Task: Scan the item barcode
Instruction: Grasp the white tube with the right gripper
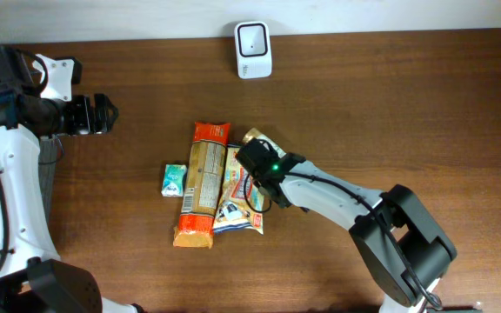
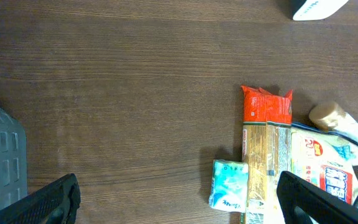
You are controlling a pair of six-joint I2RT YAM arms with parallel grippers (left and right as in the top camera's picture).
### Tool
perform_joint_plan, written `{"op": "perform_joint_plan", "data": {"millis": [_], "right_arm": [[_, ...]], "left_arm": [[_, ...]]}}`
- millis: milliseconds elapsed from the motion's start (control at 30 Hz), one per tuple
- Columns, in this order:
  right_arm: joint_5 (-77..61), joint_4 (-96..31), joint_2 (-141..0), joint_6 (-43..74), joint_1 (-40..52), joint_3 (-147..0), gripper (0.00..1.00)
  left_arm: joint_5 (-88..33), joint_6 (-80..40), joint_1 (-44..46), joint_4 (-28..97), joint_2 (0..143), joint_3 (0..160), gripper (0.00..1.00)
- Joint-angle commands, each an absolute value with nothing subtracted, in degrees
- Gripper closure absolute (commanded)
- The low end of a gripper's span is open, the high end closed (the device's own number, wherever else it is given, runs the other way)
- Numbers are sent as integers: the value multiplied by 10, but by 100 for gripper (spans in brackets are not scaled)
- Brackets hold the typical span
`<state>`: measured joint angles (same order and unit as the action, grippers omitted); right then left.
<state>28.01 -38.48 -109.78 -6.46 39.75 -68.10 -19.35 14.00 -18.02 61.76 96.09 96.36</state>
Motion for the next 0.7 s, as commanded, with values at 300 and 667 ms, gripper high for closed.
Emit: {"op": "perform_joint_plan", "data": {"millis": [300,667], "right_arm": [[-236,-670,-1056,-17,161,-913,96],[-393,-488,-1097,-67,31,-673,88]], "left_arm": [[-202,151,-181,618,959,966,1],[-202,151,-181,618,959,966,1]]}}
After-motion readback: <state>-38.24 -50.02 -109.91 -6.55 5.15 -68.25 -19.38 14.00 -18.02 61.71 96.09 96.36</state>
